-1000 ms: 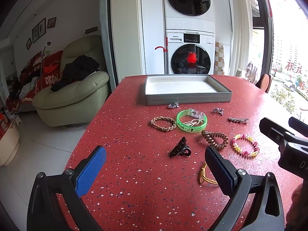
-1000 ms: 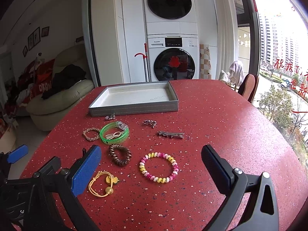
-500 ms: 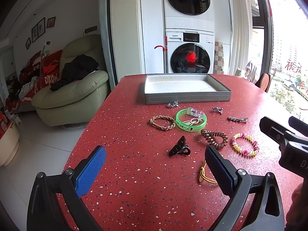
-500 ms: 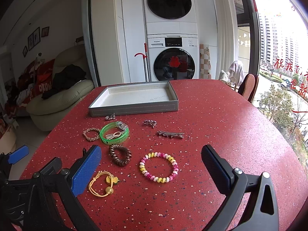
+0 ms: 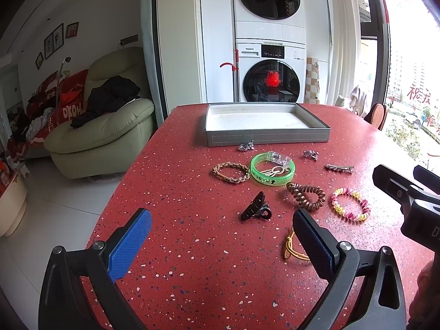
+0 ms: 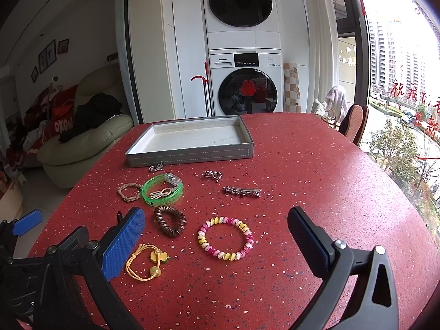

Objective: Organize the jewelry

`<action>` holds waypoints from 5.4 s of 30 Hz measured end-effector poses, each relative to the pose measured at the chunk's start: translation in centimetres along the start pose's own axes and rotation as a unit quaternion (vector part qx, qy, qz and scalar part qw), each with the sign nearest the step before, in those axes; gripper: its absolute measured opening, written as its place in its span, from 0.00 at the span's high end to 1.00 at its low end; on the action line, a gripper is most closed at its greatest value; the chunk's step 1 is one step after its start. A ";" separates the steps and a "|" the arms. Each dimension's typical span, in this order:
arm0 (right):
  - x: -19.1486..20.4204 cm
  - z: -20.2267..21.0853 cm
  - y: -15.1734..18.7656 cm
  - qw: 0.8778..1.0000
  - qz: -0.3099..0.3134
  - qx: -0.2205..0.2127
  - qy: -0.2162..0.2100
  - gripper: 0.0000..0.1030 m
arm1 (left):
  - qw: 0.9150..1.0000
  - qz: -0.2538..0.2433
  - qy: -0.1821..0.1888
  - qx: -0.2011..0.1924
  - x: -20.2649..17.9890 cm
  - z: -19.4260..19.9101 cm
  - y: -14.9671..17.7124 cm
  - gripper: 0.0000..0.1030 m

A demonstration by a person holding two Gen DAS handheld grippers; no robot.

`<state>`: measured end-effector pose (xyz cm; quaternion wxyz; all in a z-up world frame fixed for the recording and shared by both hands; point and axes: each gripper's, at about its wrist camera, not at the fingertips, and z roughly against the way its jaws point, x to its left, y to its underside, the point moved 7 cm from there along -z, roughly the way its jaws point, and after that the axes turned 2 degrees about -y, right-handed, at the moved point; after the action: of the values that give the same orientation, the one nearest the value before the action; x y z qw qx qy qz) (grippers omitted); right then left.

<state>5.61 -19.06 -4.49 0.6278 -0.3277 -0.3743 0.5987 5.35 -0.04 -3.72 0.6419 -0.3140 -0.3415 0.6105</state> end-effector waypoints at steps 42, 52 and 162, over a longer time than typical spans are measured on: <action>-0.3 0.3 0.4 1.000 -0.013 0.004 0.001 0.00 | 1.000 0.001 0.003 0.022 0.0 -0.6 0.8 0.00; -0.3 0.3 0.4 1.000 -0.013 0.005 0.000 0.00 | 1.000 0.002 0.003 0.023 -0.1 -0.6 0.8 0.00; -3.6 -30.5 -10.0 0.968 -0.064 0.239 -0.043 0.78 | 0.988 -0.075 0.020 0.137 -4.1 -31.0 -14.9 0.07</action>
<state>36.97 -22.19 -11.56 0.7080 -0.1174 -0.2674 0.6430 39.24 -4.60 -9.42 0.7293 -0.2087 -0.2645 0.5955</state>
